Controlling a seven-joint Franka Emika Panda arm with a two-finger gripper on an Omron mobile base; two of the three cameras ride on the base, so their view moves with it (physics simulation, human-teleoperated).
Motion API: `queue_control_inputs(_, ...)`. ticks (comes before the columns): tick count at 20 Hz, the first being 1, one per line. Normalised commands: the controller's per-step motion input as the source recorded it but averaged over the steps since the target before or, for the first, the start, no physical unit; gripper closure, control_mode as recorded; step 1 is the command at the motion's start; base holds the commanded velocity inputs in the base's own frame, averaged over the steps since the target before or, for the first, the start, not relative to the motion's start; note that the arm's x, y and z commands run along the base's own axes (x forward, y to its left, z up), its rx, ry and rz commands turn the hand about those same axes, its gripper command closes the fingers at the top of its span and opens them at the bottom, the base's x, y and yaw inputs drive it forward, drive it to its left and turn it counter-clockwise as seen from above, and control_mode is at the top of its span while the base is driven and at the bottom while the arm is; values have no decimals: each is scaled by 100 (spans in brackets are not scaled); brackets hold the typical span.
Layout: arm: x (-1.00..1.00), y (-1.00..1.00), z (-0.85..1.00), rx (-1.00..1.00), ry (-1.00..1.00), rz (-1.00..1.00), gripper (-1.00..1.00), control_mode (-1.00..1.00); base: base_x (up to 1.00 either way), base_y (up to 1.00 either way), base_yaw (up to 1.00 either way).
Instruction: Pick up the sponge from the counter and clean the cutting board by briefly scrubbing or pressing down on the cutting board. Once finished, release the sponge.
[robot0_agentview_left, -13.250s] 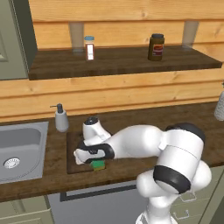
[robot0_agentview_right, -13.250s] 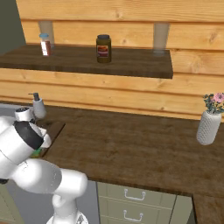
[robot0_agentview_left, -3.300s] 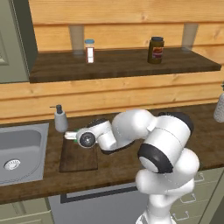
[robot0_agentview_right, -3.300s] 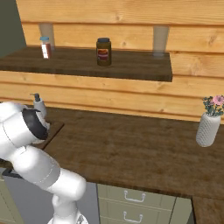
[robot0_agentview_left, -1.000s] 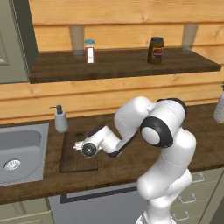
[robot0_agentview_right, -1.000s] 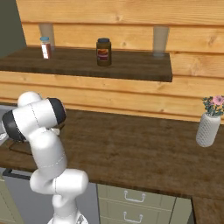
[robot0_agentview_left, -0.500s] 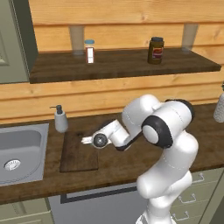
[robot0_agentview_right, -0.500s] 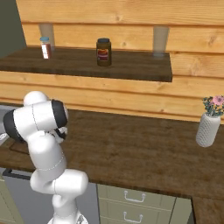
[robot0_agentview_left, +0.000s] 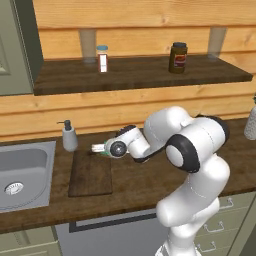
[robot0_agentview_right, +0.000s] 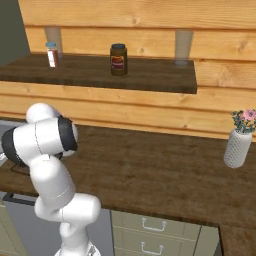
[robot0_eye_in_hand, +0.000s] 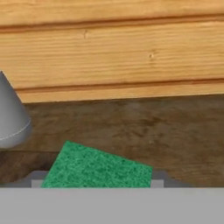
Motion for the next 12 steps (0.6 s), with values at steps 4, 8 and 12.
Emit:
queue_control_inputs(4, 8, 46, -32, -1, 0, 0, 100, -100, 0, 0, 0)
queue_control_inputs(8, 31, 46, -78, -8, 0, 0, 100, -100, 0, 0, 0)
queue_control_inputs(12, 28, 21, -97, -7, -9, -2, 100, -100, 0, 0, 0)
